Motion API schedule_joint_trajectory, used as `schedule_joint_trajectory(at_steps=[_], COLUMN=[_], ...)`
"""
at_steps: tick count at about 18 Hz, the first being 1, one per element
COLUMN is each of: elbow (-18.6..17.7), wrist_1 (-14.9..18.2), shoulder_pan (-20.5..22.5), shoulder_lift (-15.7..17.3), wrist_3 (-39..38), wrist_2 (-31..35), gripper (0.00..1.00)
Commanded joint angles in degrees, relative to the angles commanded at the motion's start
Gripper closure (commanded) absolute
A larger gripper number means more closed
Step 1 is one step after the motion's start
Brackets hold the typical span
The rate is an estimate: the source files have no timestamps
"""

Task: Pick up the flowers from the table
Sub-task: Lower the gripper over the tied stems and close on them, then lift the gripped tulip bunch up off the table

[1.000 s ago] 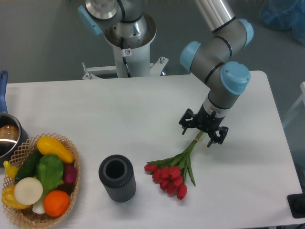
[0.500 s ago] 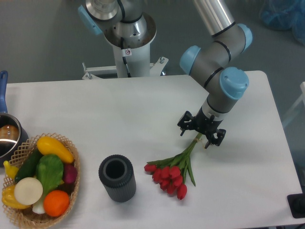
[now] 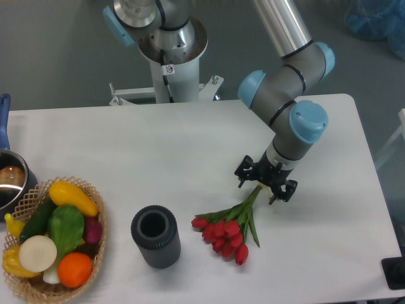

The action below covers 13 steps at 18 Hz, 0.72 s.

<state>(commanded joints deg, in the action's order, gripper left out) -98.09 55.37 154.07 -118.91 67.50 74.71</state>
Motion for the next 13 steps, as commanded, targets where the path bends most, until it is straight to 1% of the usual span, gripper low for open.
schedule_joint_trajectory(at_steps=[3, 4, 5, 7, 9, 11, 13], elbow=[0.09, 0.09, 0.09, 0.09, 0.09, 0.09, 0.09], wrist_1=[0.00, 0.00, -0.09, -0.70, -0.79, -0.79, -0.79], shoulder_pan=[-0.18, -0.18, -0.18, -0.18, -0.18, -0.18, -0.18], shoulder_lift=[-0.09, -0.09, -0.09, -0.09, -0.09, -0.09, -0.09], wrist_3=[0.00, 0.00, -0.09, -0.09, 0.00, 0.09, 0.17], wrist_2=[0.00, 0.00, 0.00, 0.00, 0.00, 0.00, 0.00], gripper=[0.22, 0.26, 0.27, 0.38, 0.44, 0.52, 0.55])
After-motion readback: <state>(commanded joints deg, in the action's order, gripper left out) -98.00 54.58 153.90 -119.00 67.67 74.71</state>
